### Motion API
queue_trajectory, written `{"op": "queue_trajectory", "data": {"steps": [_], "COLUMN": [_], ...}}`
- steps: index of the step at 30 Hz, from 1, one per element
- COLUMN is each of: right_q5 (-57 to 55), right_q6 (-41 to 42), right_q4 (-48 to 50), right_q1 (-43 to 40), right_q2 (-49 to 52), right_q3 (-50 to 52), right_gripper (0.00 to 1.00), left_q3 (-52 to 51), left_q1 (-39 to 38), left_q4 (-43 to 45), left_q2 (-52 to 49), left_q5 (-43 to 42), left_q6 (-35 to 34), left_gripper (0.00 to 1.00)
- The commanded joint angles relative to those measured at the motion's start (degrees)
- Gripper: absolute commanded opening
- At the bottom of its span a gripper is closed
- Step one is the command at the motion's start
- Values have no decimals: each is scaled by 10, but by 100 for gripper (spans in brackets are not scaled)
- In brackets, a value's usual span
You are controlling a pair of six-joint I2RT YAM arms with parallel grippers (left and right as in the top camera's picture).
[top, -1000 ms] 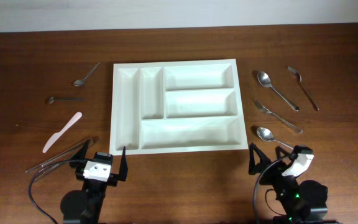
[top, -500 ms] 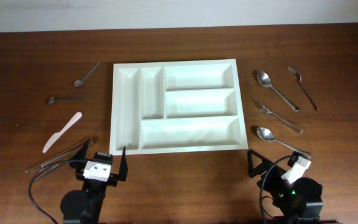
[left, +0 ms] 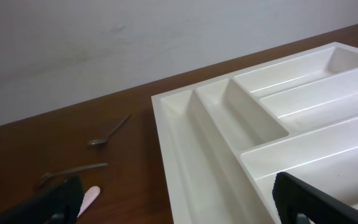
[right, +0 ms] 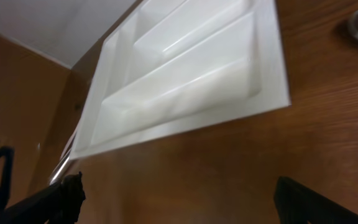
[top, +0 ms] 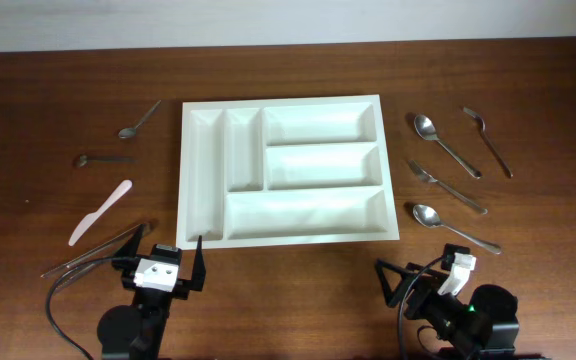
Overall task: Pack container
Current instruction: 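Raise the right gripper and swing it toward the spoons right of the tray, then lower the right gripper over the lower metal spoon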
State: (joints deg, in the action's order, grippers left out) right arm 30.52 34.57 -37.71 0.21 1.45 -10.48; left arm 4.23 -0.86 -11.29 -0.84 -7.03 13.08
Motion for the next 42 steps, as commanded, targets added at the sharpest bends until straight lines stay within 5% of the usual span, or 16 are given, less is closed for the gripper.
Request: {"op": "queue_trajectory", "data": {"steps": [1, 7, 13, 18, 21, 31, 42], "right_q5": [33, -16, -120, -276, -271, -251, -226], "right_q6": [-40, -163, -318, -363, -352, -340, -307], "right_q4": [-1, -51, -221, -399, -445, -444, -419], "right_q1": [5, 5, 5, 5, 5, -25, -139], "right_q2": [35, 179, 404, 590, 676, 818, 845], "right_q3": [-56, -220, -457, -653, -731, -753, -746], "right_gripper": [99, 99, 99, 99, 99, 99, 99], "left_q3": [-8, -8, -8, -8, -8, -8, -8], "left_q1": [0, 0, 0, 0, 0, 0, 0], "left_q4": [2, 2, 2, 2, 2, 2, 2], "left_q2": [5, 5, 5, 5, 5, 5, 5], "left_q5": [-2, -2, -2, -2, -2, -2, -2], "left_q6": [1, 1, 1, 1, 1, 1, 1], "left_gripper": [99, 99, 99, 99, 99, 99, 99]}}
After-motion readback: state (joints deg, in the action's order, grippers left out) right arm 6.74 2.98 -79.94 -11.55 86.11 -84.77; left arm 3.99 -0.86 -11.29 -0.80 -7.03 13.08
